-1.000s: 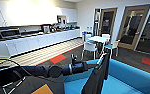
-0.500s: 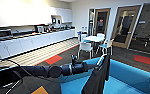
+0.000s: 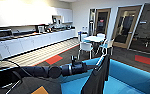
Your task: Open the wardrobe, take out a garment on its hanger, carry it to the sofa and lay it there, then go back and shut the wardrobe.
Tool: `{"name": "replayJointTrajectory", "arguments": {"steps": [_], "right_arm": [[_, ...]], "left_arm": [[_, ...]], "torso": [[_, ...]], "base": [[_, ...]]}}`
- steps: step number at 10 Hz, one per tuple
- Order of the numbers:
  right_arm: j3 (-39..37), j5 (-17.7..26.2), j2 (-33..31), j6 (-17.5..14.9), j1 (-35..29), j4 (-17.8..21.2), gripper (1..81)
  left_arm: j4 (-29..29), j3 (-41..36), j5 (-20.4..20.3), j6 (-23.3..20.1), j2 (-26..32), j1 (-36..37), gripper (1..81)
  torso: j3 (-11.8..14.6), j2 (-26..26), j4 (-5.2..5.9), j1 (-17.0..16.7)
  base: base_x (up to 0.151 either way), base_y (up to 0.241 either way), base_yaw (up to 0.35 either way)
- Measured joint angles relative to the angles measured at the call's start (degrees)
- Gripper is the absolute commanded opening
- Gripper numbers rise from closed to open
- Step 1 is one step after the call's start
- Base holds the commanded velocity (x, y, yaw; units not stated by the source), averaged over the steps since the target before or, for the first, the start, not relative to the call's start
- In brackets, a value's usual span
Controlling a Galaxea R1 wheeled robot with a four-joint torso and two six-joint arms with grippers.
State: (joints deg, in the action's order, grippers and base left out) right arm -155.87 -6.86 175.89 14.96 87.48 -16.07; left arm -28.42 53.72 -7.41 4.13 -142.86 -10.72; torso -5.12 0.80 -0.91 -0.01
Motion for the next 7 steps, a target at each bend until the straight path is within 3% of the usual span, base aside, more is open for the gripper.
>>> {"name": "replayJointTrajectory", "arguments": {"steps": [3,7], "right_arm": [[0.0,0.0,-0.02,0.02,-0.02,0.0,81.1],[0.0,0.23,-0.02,-0.02,0.26,-0.02,81.1]], "left_arm": [[0.63,0.02,1.63,-0.02,-0.2,-0.02,1.0],[0.8,0.29,2.51,0.02,-0.5,-0.33,1.0]], "torso": [[0.0,0.0,0.0,0.0],[0.02,0.02,0.0,0.0]], "base": [[0.0,0.0,0.0],[0.081,0.0,0.0]]}}
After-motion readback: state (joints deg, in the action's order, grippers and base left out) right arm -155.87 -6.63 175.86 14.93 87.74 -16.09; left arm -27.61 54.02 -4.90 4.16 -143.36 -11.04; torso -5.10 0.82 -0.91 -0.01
